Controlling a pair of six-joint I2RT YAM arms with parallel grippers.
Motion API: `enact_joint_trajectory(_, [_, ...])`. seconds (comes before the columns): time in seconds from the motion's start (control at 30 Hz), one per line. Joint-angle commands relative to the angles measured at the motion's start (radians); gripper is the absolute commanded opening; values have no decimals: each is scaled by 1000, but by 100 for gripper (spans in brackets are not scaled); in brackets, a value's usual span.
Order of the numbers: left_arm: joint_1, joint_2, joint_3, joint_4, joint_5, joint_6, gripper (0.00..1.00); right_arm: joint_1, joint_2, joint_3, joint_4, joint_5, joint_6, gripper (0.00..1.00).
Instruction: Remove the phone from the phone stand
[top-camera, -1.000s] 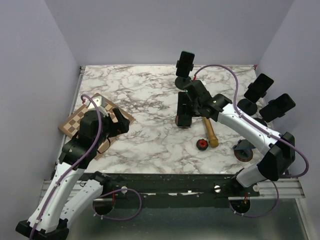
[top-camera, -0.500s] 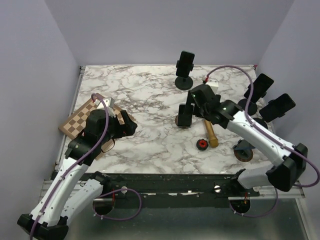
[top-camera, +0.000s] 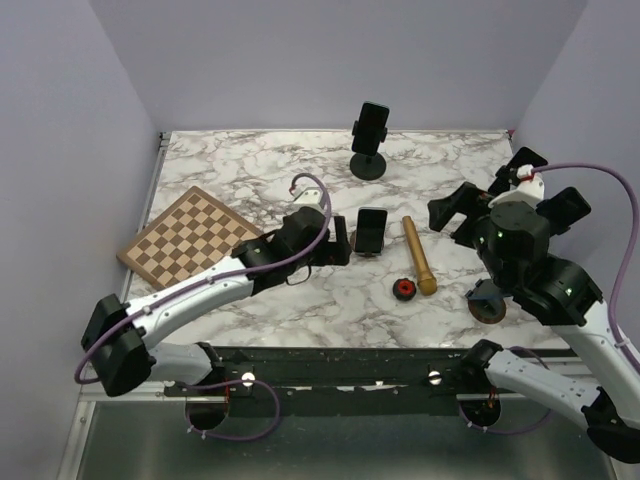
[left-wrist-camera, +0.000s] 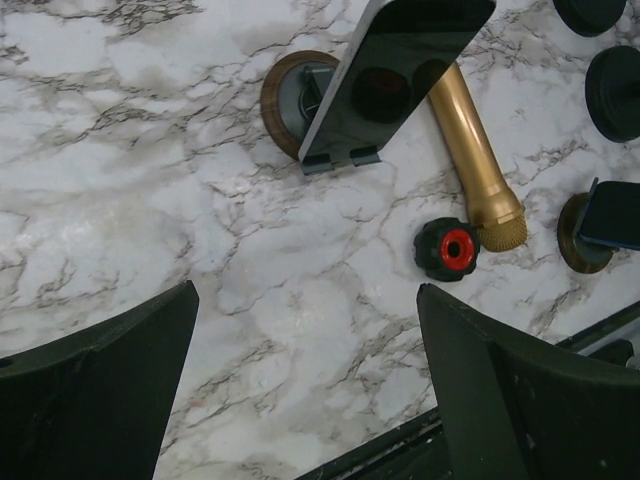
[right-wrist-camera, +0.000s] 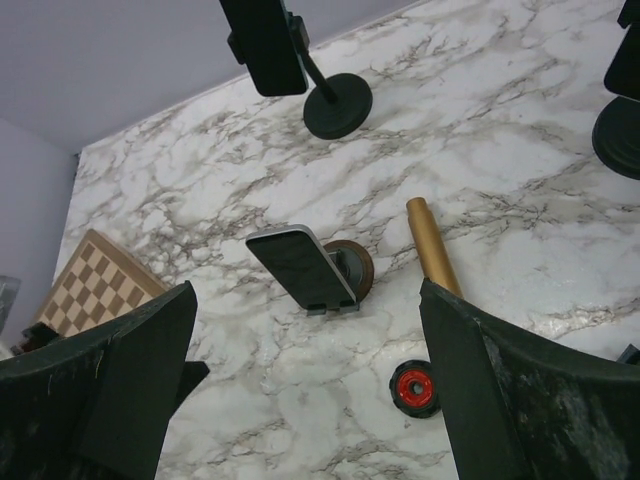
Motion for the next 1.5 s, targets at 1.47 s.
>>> enact_joint_trajectory(1.47, [-200,684,398,350,-566,149,95,7,-216,-19,-66,-74,-203,100])
